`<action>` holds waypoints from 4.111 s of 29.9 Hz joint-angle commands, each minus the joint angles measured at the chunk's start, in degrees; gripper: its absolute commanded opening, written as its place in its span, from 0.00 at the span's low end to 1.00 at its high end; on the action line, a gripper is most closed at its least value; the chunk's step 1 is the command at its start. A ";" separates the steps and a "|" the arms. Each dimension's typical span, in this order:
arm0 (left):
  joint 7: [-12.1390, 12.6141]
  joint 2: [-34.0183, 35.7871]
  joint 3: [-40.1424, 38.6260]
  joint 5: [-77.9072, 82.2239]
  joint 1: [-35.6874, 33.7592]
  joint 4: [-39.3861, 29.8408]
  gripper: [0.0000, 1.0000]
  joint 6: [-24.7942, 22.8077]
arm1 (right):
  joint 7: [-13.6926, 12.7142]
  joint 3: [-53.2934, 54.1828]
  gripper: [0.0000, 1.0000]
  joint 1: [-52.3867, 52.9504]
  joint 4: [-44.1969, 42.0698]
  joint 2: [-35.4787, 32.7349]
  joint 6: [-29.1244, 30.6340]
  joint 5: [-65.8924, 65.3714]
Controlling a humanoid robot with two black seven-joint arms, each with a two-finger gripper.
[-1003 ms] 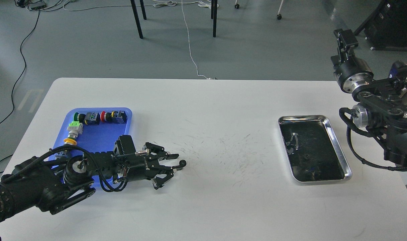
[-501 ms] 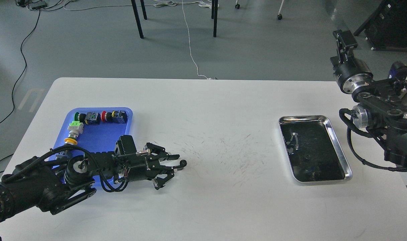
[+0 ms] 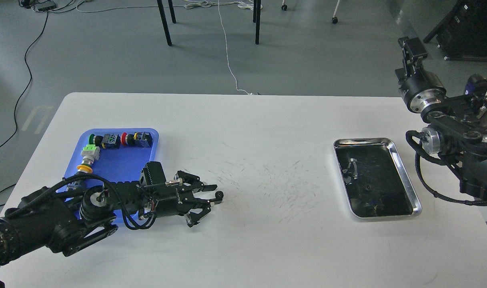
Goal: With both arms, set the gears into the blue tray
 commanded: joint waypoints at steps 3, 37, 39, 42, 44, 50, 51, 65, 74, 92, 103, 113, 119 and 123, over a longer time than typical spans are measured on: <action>-0.01 0.10 0.15 0.00 0.03 0.11 0.31 0.09 | 0.00 0.00 0.96 -0.07 0.02 0.00 0.00 0.00; -0.01 11.07 -0.03 0.00 -9.37 -0.86 0.11 -0.26 | 0.35 0.00 0.96 -0.95 -0.07 0.53 0.08 -0.09; -0.01 13.27 -0.03 0.00 -10.16 -0.77 0.11 -0.26 | 0.35 0.00 0.96 -0.95 0.02 0.53 0.08 0.00; -0.01 16.52 0.06 0.00 -9.73 -0.68 0.11 -0.26 | 0.35 0.00 0.96 -0.86 0.02 0.53 0.00 -0.09; -0.01 18.98 0.15 0.00 -9.38 -0.86 0.11 0.18 | 0.35 0.00 0.96 -0.78 0.02 0.44 0.08 -0.09; -0.01 23.91 0.15 0.00 -6.93 -0.07 0.11 1.58 | 0.35 0.00 0.96 -0.78 0.10 0.35 0.08 -0.09; -0.01 23.91 0.15 0.00 -6.13 0.45 0.11 2.28 | 0.26 0.00 0.96 -0.69 0.10 0.35 0.08 -0.09; -0.01 19.52 0.24 -2.84 -3.22 9.69 0.11 4.66 | 0.35 -0.08 0.96 -0.25 0.37 -0.09 0.08 -0.18; -0.01 17.94 0.32 -2.75 -3.14 11.53 0.12 4.75 | 0.26 -0.08 0.96 -0.25 0.46 0.09 0.08 -0.18; -0.01 17.85 0.24 -3.01 -1.47 12.32 0.26 4.84 | 0.35 -0.08 0.96 -0.25 0.81 -0.18 0.08 -0.18; -0.01 17.94 0.15 -6.61 -1.47 12.41 0.47 4.84 | 0.26 -0.08 0.96 0.02 0.81 -0.26 0.08 -0.18; -0.01 19.69 0.15 -19.43 -5.50 12.41 0.60 4.22 | 0.26 -0.08 0.96 0.19 1.16 -1.23 0.35 -0.18; -0.01 19.78 -0.03 -26.64 -8.58 12.32 0.65 4.05 | 0.26 -0.08 0.96 0.19 5.72 -4.74 0.35 -2.28; -0.01 19.52 -0.38 -33.32 -9.90 12.32 0.75 3.96 | 0.17 -0.08 0.96 0.19 8.71 -7.29 0.44 -4.48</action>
